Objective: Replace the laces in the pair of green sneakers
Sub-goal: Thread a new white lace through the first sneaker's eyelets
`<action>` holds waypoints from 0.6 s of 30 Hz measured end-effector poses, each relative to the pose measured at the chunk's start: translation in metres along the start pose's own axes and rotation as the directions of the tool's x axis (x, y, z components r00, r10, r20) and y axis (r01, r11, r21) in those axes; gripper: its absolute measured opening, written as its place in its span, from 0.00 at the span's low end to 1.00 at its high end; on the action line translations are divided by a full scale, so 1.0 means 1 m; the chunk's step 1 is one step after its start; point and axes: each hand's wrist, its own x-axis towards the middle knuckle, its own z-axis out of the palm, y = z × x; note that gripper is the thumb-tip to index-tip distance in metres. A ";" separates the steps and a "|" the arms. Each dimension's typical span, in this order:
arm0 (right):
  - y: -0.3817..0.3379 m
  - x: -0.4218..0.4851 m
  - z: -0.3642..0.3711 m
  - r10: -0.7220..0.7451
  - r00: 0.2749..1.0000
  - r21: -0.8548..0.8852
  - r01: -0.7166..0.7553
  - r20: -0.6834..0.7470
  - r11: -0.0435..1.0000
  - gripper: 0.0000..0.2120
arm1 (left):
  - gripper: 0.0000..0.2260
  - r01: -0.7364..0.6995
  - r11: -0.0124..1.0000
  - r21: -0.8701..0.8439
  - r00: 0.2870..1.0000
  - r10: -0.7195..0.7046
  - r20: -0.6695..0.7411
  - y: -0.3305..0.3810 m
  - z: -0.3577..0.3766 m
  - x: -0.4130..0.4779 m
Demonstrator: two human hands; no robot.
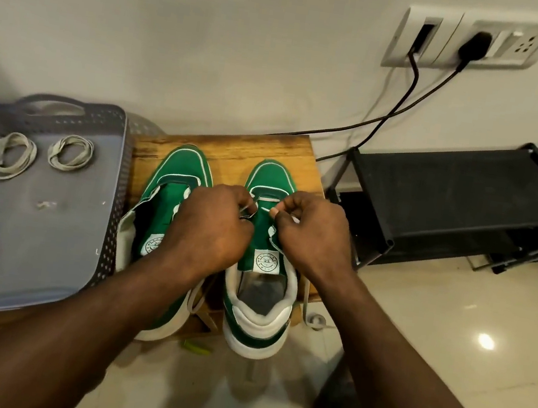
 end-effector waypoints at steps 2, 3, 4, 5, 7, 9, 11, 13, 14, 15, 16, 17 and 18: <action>-0.003 0.000 0.002 -0.013 0.999 -0.006 0.013 0.029 1.000 0.02 | 0.16 0.031 0.996 -0.081 0.999 -0.030 0.021 -0.003 -0.001 0.000; -0.003 0.000 0.003 -0.012 0.999 -0.013 0.013 0.050 1.000 0.03 | 0.17 0.049 0.992 -0.112 0.999 -0.047 0.025 -0.003 -0.001 0.000; -0.003 0.000 0.005 -0.005 0.998 -0.023 0.007 0.069 1.000 0.03 | 0.16 0.064 0.989 -0.132 0.998 -0.061 0.027 -0.004 -0.001 0.001; -0.004 0.000 0.006 0.003 0.997 -0.025 -0.001 0.080 1.000 0.03 | 0.16 0.075 0.987 -0.142 0.997 -0.071 0.029 -0.004 -0.001 0.002; -0.003 -0.001 0.010 0.014 0.997 -0.004 -0.013 0.076 1.000 0.05 | 0.15 0.086 0.985 -0.150 0.996 -0.082 0.033 -0.005 -0.001 0.004; -0.003 -0.001 0.012 0.023 0.998 0.014 -0.024 0.060 1.000 0.08 | 0.14 0.087 0.984 -0.157 0.996 -0.081 0.043 -0.007 0.000 0.006; -0.004 -0.002 0.013 0.030 0.998 0.002 -0.030 0.063 1.000 0.09 | 0.14 0.094 0.982 -0.165 0.995 -0.087 0.050 -0.007 0.002 0.007; -0.006 -0.002 0.013 0.036 0.996 -0.005 -0.036 0.079 0.999 0.07 | 0.13 0.095 0.982 -0.162 0.995 -0.088 0.053 -0.007 0.004 0.007; -0.006 -0.001 0.012 0.040 0.995 0.013 -0.042 0.086 0.999 0.07 | 0.13 0.089 0.983 -0.158 0.995 -0.081 0.055 -0.006 0.004 0.006; -0.007 -0.001 0.012 0.049 0.994 0.051 -0.054 0.094 0.997 0.07 | 0.14 0.077 0.985 -0.153 0.996 -0.068 0.060 -0.006 0.005 0.006; -0.007 -0.001 0.011 0.062 0.993 0.092 -0.071 0.105 0.993 0.07 | 0.15 0.065 0.987 -0.144 0.996 -0.055 0.067 -0.006 0.005 0.005; -0.008 -0.001 0.010 0.074 0.990 0.123 -0.089 0.120 0.988 0.06 | 0.16 0.057 0.989 -0.135 0.996 -0.047 0.074 -0.005 0.005 0.005; -0.008 -0.001 0.010 0.084 0.988 0.141 -0.102 0.130 0.985 0.06 | 0.17 0.054 0.990 -0.128 0.996 -0.044 0.080 -0.005 0.005 0.005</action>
